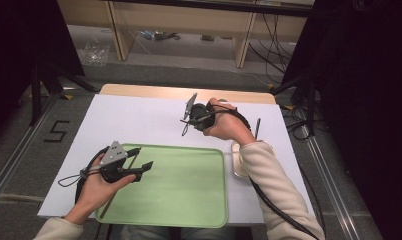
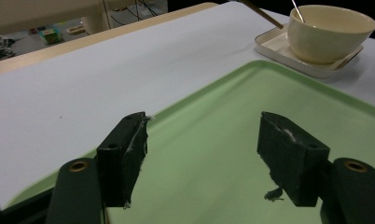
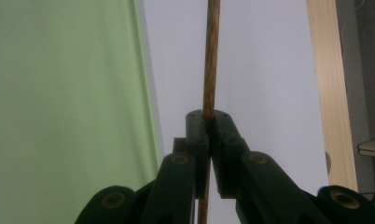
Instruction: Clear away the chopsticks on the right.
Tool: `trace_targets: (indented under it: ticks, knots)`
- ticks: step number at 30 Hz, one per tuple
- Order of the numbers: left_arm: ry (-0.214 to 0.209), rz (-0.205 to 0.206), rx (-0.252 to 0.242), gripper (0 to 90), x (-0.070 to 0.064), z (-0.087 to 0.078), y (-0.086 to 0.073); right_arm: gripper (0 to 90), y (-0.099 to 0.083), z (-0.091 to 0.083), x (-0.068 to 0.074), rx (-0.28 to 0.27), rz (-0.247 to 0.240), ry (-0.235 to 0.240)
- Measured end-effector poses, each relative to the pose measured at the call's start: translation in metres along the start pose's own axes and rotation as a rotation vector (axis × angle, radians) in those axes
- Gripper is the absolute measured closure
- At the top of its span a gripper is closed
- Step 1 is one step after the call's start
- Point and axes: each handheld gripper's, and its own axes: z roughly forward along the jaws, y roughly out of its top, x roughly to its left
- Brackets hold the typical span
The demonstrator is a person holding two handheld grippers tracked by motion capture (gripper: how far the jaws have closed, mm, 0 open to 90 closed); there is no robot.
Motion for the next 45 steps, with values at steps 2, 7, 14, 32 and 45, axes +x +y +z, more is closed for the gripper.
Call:
trace_targets:
  ticks: [2,7,14,32,45]
  knots:
    - [-0.008,-0.017,-0.010,33.4,-0.003,0.005,0.001,87.1,0.004,0.000,0.001,-0.009,-0.016,0.006]
    - [-0.047,-0.053,-0.052,33.8,-0.009,0.023,0.006,87.1,0.022,-0.006,0.006,-0.035,-0.020,0.015]
    - [-0.042,-0.053,-0.101,35.5,-0.019,0.056,0.018,87.1,0.035,-0.017,0.007,-0.073,0.005,0.023]
    - [-0.096,-0.053,-0.186,40.5,-0.039,0.126,0.045,87.1,0.044,-0.031,0.006,-0.100,0.043,0.024]
    - [-0.068,-0.025,-0.215,52.9,-0.042,0.135,0.054,87.1,0.049,-0.033,0.007,-0.137,0.054,0.038]
